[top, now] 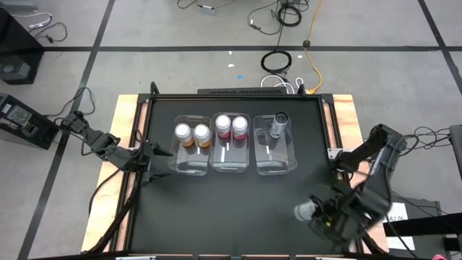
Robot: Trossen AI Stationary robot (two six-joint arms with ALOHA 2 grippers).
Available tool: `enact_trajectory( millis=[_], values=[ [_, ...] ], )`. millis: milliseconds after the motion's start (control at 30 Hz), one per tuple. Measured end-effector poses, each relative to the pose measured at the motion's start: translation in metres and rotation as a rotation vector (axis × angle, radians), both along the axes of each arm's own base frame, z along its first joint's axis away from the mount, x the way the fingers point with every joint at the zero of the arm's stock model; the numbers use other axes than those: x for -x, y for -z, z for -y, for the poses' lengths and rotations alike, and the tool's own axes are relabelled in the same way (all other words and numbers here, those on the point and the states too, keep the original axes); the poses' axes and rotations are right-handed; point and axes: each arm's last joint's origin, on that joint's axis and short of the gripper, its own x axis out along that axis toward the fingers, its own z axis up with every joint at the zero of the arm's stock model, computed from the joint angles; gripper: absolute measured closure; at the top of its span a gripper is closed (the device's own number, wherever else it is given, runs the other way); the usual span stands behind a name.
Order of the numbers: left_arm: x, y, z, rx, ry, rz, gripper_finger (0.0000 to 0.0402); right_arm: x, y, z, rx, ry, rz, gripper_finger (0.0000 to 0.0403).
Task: Sort soda cans
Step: Put the white-blue soda can into the right transparent bin
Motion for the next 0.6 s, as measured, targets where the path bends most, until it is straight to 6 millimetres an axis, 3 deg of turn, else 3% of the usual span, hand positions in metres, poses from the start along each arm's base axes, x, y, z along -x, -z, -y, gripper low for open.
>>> enact_trajectory(
  millis=[300, 600],
  values=[
    [0.000, 0.000, -0.003, -0.092, -0.054, 0.013, 0.0018, -0.058, -0.022, 0.062, 0.058, 0.057, 0.094, 0.0167],
    [0.000, 0.000, -0.003, -0.129, -0.039, 0.014, 0.0018, -0.100, -0.019, 0.136, 0.123, 0.150, 0.062, 0.0167]
  ],
)
